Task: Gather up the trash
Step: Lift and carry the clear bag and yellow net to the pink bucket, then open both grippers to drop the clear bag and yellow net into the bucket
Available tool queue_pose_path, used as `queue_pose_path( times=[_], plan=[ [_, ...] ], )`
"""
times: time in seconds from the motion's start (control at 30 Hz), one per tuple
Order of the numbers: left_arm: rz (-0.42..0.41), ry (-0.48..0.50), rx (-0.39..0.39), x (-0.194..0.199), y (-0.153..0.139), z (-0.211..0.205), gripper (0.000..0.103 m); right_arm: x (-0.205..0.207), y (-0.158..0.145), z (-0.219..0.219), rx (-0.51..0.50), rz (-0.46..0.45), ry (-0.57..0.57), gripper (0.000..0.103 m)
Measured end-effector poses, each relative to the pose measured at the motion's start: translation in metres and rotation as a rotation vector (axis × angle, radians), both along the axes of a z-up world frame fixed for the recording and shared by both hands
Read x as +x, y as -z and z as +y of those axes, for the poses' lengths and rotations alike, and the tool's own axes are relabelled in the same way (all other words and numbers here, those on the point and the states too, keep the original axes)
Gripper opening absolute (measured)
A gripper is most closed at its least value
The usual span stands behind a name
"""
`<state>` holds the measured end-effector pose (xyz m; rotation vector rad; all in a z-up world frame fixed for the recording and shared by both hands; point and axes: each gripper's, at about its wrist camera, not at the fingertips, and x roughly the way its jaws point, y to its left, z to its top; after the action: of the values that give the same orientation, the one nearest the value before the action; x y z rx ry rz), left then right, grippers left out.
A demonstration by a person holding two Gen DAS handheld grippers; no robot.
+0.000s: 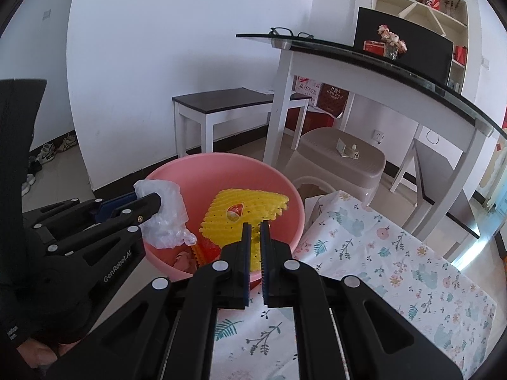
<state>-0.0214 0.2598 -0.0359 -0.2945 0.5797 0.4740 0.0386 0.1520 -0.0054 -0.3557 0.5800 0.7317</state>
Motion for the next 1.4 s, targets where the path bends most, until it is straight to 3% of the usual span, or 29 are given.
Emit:
queue_pose_path(
  times=[0.8,0.97,1.23,1.4],
  plan=[
    [0.048,-0.022,-0.013,0.01,0.013,0.01,0.015,0.001,0.013,0.021,-0.061,0.025,-0.035,0.005],
    [0.051,-0.025,-0.032,0.011,0.013,0.013,0.02,0.005,0.016,0.023,-0.055,0.084,-0.05,0.006],
    [0.044,-0.01,-0.061,0.009,0.013,0.015,0.038,0.009,0.017,0.022,-0.04,0.125,-0.073,0.006],
    [0.029,-0.005,-0.076,0.006,0.009,0.017,0.04,0.009,0.015,0.018,-0.023,0.127,-0.075,0.019]
  ],
)
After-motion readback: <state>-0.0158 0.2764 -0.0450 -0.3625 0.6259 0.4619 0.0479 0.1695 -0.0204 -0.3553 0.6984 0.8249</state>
